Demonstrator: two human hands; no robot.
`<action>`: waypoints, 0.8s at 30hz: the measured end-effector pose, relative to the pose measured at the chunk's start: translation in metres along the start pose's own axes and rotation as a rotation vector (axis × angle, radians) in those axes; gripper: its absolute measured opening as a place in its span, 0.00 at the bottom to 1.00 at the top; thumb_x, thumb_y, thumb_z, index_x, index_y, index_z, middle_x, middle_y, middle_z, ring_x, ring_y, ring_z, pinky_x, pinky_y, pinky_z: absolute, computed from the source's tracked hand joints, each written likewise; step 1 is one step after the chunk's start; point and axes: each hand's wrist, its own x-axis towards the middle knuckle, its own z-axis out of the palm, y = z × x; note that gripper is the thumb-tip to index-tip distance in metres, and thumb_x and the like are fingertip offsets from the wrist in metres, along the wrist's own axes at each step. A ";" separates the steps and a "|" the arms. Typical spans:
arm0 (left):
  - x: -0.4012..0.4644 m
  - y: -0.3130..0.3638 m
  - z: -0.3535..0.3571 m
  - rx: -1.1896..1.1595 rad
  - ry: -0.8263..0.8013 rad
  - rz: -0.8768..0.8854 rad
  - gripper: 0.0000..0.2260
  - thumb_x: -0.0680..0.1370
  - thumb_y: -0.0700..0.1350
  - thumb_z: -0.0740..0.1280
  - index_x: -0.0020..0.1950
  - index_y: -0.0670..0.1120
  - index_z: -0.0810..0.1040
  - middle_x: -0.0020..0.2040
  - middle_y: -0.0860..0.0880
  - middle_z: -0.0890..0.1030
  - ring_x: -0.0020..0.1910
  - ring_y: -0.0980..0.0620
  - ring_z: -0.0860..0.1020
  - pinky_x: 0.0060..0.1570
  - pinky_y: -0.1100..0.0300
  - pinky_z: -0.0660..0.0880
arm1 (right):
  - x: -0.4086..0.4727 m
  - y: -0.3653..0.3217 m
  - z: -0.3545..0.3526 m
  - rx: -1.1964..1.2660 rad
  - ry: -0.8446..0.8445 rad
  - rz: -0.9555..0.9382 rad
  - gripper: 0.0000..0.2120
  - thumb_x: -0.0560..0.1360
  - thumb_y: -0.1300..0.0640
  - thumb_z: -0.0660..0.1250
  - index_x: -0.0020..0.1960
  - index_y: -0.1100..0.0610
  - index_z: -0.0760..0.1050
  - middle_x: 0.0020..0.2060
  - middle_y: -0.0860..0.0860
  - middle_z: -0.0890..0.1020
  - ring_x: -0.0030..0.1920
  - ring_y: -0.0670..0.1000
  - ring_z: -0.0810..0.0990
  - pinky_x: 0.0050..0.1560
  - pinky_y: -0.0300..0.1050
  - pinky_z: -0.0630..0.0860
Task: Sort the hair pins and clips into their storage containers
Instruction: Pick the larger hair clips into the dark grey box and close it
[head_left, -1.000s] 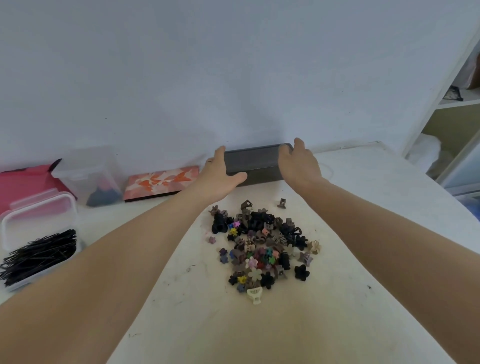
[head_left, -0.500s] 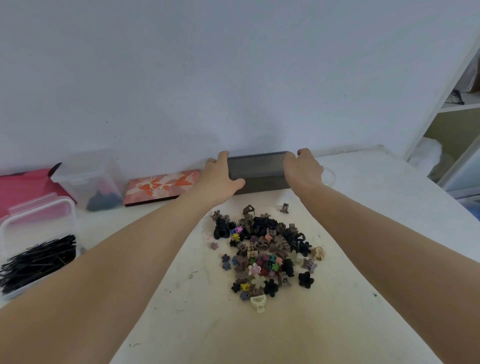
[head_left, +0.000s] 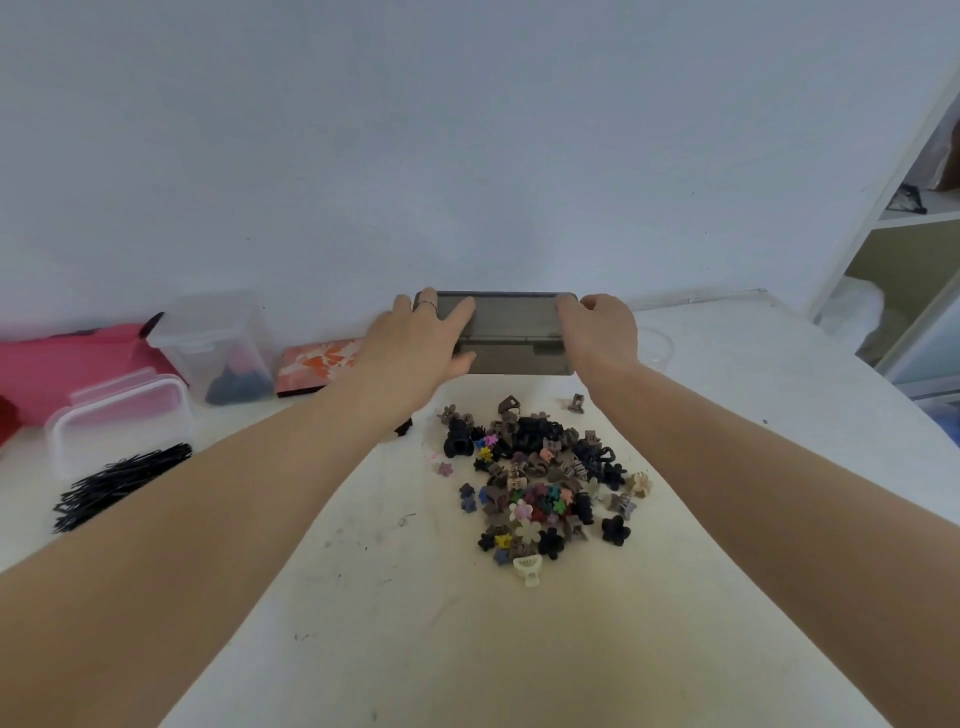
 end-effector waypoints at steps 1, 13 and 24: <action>-0.008 -0.003 -0.004 0.022 0.000 0.004 0.26 0.82 0.59 0.54 0.77 0.51 0.56 0.65 0.40 0.69 0.53 0.42 0.71 0.38 0.54 0.65 | -0.007 -0.003 0.000 -0.005 -0.006 -0.016 0.17 0.75 0.52 0.60 0.33 0.55 0.56 0.34 0.52 0.63 0.29 0.53 0.60 0.28 0.45 0.57; -0.149 -0.051 -0.027 0.174 0.114 0.036 0.17 0.73 0.47 0.59 0.60 0.44 0.74 0.46 0.39 0.78 0.35 0.43 0.71 0.25 0.59 0.57 | -0.145 0.005 0.045 0.090 -0.179 0.017 0.24 0.74 0.40 0.56 0.59 0.58 0.72 0.52 0.54 0.77 0.46 0.54 0.79 0.44 0.49 0.76; -0.217 -0.069 -0.010 0.104 0.107 -0.071 0.23 0.74 0.45 0.45 0.60 0.39 0.72 0.53 0.32 0.76 0.32 0.45 0.60 0.27 0.56 0.60 | -0.215 0.004 0.071 0.108 -0.152 -0.207 0.25 0.78 0.42 0.52 0.66 0.56 0.72 0.61 0.51 0.72 0.62 0.53 0.70 0.65 0.56 0.70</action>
